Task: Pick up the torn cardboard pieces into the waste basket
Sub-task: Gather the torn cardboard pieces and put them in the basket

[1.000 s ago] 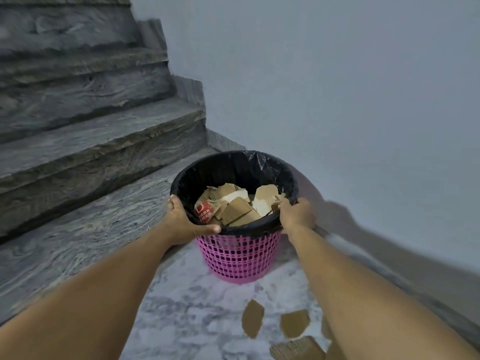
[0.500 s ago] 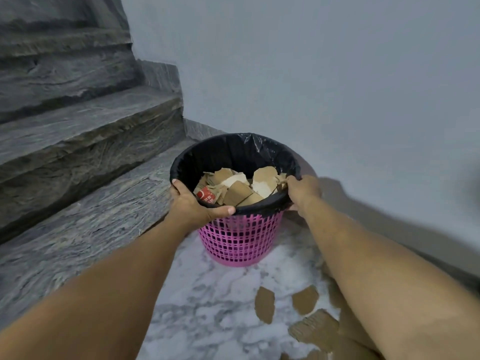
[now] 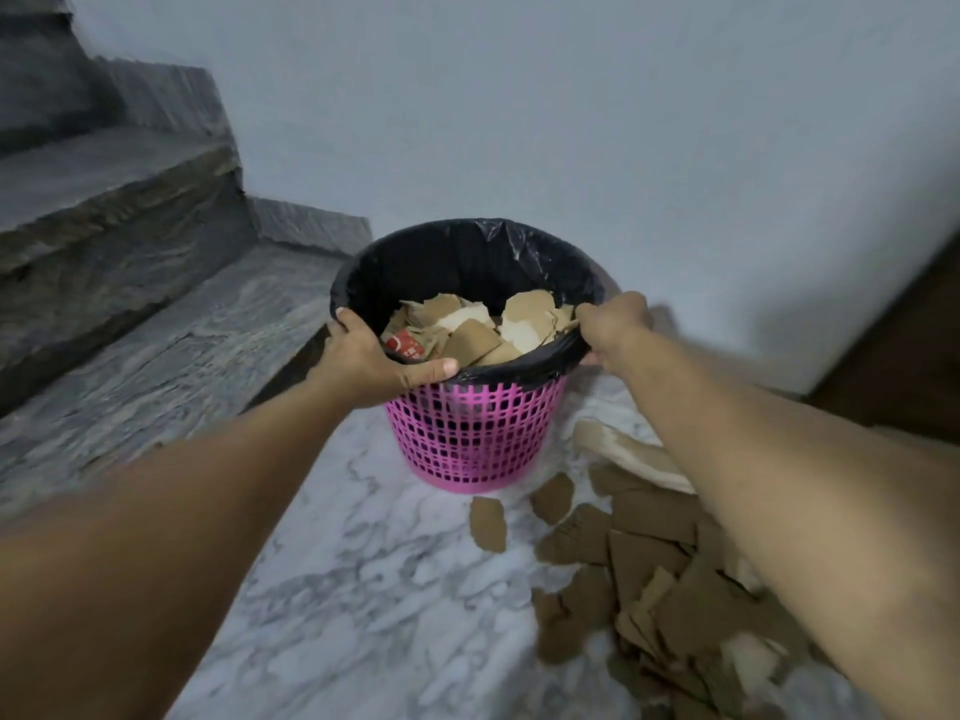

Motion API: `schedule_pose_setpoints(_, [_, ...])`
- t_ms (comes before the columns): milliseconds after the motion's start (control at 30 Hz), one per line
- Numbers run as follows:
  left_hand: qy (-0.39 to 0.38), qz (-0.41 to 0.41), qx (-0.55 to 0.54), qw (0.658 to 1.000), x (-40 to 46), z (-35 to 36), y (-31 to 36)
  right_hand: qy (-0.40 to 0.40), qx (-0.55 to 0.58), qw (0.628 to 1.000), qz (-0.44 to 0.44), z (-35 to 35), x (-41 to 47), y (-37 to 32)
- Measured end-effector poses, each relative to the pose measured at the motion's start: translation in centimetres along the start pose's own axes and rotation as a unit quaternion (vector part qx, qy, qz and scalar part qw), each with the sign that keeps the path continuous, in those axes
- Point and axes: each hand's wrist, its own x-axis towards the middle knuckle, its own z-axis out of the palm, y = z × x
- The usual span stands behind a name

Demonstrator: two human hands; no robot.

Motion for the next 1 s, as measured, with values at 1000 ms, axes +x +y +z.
schedule_pose_setpoints(1000, [-0.125,-0.099,0.151,0.976,-5.6,28.9,-4.7,0.134,-0.168,0.900,0.378,-21.1,-15.8,38.8])
